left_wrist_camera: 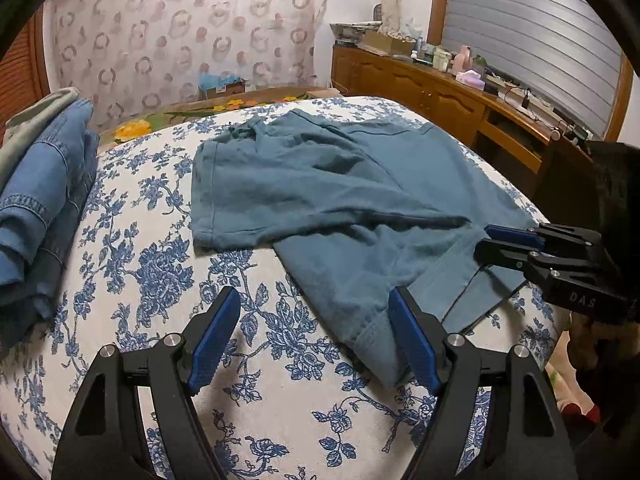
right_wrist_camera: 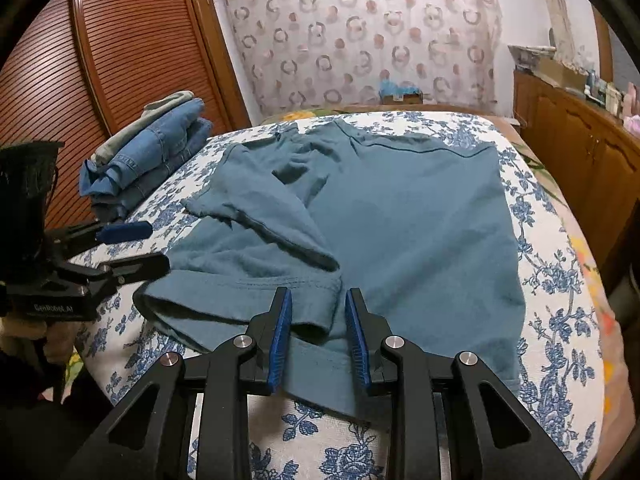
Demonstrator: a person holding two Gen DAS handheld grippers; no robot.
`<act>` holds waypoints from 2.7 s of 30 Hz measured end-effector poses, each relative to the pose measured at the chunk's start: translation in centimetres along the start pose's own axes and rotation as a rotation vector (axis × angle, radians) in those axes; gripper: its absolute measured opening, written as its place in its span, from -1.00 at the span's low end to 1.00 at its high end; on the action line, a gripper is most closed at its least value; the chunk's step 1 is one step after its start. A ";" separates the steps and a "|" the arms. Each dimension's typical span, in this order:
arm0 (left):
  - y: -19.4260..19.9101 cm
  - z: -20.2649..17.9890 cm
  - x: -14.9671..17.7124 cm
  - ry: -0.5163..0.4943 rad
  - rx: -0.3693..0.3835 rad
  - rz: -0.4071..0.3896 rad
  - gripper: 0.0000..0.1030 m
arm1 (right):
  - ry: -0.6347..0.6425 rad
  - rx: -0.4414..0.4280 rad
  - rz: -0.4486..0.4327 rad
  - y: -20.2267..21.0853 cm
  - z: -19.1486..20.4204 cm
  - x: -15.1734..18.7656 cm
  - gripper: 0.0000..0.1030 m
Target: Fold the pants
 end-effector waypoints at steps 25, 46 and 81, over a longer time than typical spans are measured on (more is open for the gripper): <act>1.1 -1.7 -2.4 -0.020 0.036 -0.072 0.50 | 0.094 0.056 -0.140 7.9 0.4 0.0 -0.90; -1.4 -4.1 -2.7 -0.063 0.037 -0.023 0.50 | -0.001 0.126 -0.059 10.7 -2.3 3.1 -0.90; -2.9 3.5 -8.0 -0.048 -0.009 -0.002 0.50 | 0.048 0.000 0.016 1.7 1.2 -5.9 -0.32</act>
Point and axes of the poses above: each gripper's, at about its wrist camera, not at the fingertips, and y roughly against the way its jaws point, z to its left, x to its underside, the point moved 5 cm from there along -y, roughly the way its jaws point, and after that the axes turned 2 degrees about -x, right-handed, at the moved point
